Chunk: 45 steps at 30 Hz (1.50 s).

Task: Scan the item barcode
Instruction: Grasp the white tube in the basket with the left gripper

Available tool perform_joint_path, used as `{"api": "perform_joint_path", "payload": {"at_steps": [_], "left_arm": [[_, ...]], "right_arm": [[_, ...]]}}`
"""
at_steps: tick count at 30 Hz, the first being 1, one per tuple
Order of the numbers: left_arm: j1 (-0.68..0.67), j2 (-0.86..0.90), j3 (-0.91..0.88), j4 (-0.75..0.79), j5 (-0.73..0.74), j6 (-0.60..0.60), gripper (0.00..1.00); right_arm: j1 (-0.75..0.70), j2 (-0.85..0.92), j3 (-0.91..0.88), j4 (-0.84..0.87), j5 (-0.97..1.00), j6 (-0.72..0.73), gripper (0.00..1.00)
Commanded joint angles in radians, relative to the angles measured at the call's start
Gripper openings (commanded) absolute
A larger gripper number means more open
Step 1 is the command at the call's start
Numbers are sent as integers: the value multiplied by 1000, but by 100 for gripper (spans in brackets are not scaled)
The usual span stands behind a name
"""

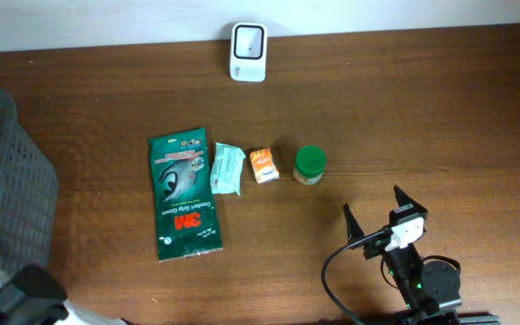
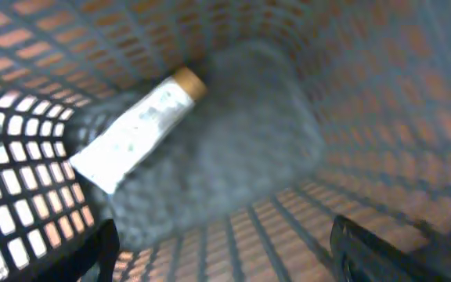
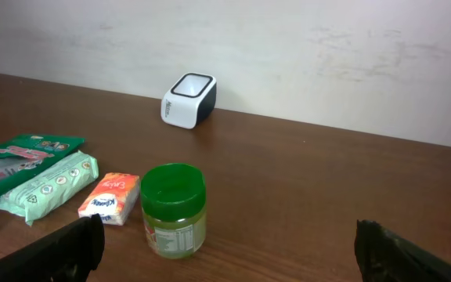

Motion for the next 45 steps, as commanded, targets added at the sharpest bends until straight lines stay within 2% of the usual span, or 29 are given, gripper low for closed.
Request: {"api": "perform_joint_path", "payload": {"at_steps": [1, 4, 5, 6, 9, 10, 12, 15, 20, 23, 25, 27, 29, 30, 35, 39, 45], "left_arm": [[87, -12, -180, 105, 2, 0, 84], [128, -12, -409, 274, 1, 73, 84], [134, -12, -467, 317, -4, 109, 79], [137, -12, -538, 377, -35, 163, 77], [137, -12, -702, 575, -41, 424, 74], [140, -12, -748, 633, -45, 477, 74], [145, -11, -805, 706, -75, 496, 79], [163, -10, -933, 823, -142, 642, 82], [230, -8, -1023, 954, -150, 673, 82], [288, 29, -1038, 983, -143, 672, 82], [301, 62, -1039, 980, -75, 672, 82], [298, 81, -1039, 976, -62, 672, 70], [298, 82, -1039, 976, -31, 671, 48], [298, 82, -1039, 975, -24, 671, 33], [275, 74, -1033, 967, 20, 671, 0], [187, 0, -1001, 965, 20, 671, 0], [55, -207, -965, 996, 20, 663, 0]], "right_arm": [[-4, -6, -5, -5, -10, -3, 98], [-4, -6, -5, -5, -10, -3, 98], [-4, -6, -5, -5, -10, -3, 98], [-4, -6, -5, -5, -10, -3, 98], [-4, -6, -5, -5, -10, -3, 98], [-4, -6, -5, -5, -10, -3, 98], [-4, -6, -5, -5, -10, -3, 98], [-4, -6, -5, -5, -10, -3, 98], [-4, -6, -5, -5, -10, -3, 98], [-4, -6, -5, -5, -10, -3, 98], [-4, -6, -5, -5, -10, -3, 98], [-4, -6, -5, -5, -10, -3, 98], [-4, -6, -5, -5, -10, -3, 99], [-4, -6, -5, -5, -10, -3, 98], [-4, -6, -5, -5, -10, -3, 98], [-4, -6, -5, -5, -10, -3, 98], [-4, -6, -5, -5, -10, -3, 99]]}}
